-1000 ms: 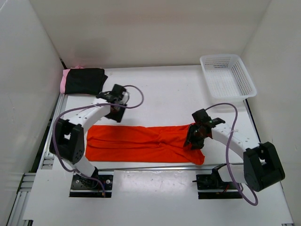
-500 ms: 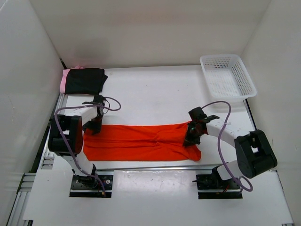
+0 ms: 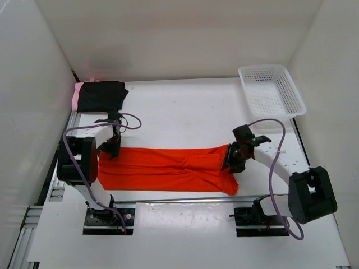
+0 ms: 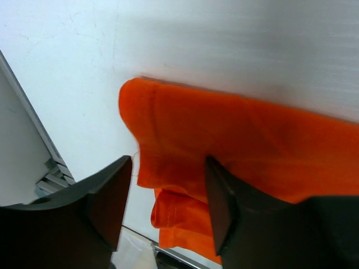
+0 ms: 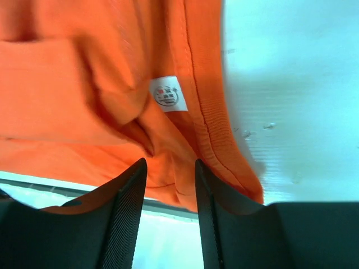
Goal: Fold and stack the t-shirts
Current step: Fold the other side of the tshirt into a rectangle
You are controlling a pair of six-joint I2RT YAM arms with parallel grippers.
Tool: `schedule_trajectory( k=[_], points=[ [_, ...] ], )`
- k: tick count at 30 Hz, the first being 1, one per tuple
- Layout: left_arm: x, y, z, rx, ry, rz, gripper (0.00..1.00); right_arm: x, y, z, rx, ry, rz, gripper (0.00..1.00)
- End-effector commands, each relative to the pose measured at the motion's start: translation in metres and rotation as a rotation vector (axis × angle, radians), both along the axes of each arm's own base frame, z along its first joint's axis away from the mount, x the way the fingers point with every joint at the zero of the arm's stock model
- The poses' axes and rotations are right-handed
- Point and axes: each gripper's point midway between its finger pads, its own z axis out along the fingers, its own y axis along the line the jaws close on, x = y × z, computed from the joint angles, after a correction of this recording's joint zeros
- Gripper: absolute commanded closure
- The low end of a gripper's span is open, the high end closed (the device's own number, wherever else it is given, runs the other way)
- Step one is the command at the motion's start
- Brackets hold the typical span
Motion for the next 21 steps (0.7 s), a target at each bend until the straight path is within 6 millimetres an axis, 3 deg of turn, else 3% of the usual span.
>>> schedule_trajectory(
  k=[1,3,4,7,8,10,13,16,19,21],
  points=[
    [0.012,-0.022,0.008,-0.152,-0.094,0.008,0.33,0.040,0.000,0.051,0.030,-0.148,0.027,0.55],
    [0.012,-0.028,0.023,-0.185,-0.115,0.000,0.29,0.052,-0.008,0.063,0.006,-0.161,0.007,0.55],
    [0.017,-0.028,0.033,-0.187,-0.141,-0.002,0.26,0.068,-0.008,0.076,-0.006,-0.211,-0.003,0.55],
    [0.026,-0.028,0.057,-0.202,-0.206,-0.001,0.22,0.091,-0.016,0.074,-0.053,-0.177,-0.061,0.59],
    [0.027,-0.028,0.062,-0.202,-0.214,-0.001,0.21,0.095,-0.023,0.058,-0.102,-0.120,-0.086,0.61],
    [0.029,-0.019,0.071,-0.200,-0.239,0.027,0.19,0.105,-0.023,0.049,-0.123,-0.088,-0.100,0.61],
    [0.026,0.002,0.072,-0.172,-0.245,0.087,0.18,0.111,-0.019,0.015,-0.146,0.021,-0.098,0.61],
    [0.018,0.021,0.069,-0.164,-0.240,0.154,0.18,0.121,-0.012,-0.003,-0.136,0.074,-0.090,0.63],
    [0.009,0.040,0.066,-0.157,-0.235,0.222,0.18,0.126,-0.002,-0.015,-0.121,0.122,-0.073,0.73],
    [0.003,0.049,0.063,-0.153,-0.229,0.258,0.18,0.131,0.003,-0.017,-0.128,0.143,-0.063,0.85]
  ],
)
